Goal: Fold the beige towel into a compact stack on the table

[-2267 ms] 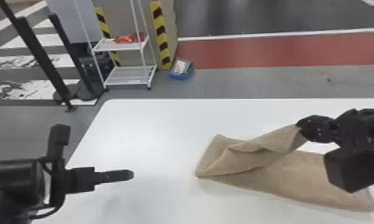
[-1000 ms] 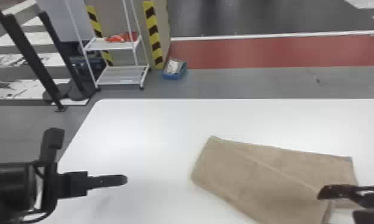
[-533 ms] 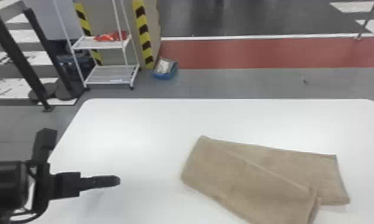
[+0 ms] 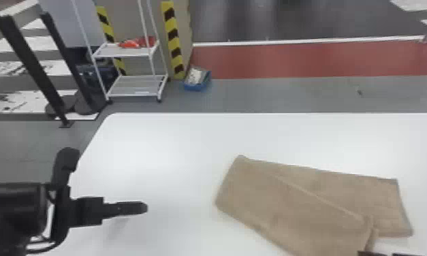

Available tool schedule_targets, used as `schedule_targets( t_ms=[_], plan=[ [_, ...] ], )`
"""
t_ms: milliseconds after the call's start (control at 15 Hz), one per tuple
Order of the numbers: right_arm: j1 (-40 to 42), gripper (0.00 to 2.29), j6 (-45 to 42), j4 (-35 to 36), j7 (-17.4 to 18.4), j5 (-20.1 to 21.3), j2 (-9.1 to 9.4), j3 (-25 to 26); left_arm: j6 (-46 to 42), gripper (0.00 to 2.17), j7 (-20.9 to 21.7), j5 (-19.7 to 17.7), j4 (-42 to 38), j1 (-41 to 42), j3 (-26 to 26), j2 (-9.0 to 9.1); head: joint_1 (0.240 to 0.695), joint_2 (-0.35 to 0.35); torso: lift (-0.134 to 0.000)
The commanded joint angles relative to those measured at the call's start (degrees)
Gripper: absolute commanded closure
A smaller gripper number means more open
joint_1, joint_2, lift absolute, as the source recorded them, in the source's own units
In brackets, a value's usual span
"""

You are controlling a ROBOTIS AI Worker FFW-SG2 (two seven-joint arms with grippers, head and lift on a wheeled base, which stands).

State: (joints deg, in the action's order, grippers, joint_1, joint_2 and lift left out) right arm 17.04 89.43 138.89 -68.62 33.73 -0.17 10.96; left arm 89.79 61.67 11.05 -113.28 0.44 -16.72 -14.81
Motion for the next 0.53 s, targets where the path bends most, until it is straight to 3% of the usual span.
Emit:
schedule_targets(
  t_ms=[0, 467],
  plan=[
    [-1.2, 0.12, 0.6, -3.8, 1.5, -2.8, 0.22, 2.8, 0.2, 0.07, 0.0, -0.3, 0.3, 0.1, -0.1, -0.30, 0.695, 0.114, -0.124],
    [-2.0, 0.13, 0.6, -5.9, 3.3, -9.3, 0.22, 9.1, 0.2, 0.07, -0.2, -0.3, 1.4, 0.1, 0.2, -0.57, 0.695, 0.067, -0.124]
  ],
)
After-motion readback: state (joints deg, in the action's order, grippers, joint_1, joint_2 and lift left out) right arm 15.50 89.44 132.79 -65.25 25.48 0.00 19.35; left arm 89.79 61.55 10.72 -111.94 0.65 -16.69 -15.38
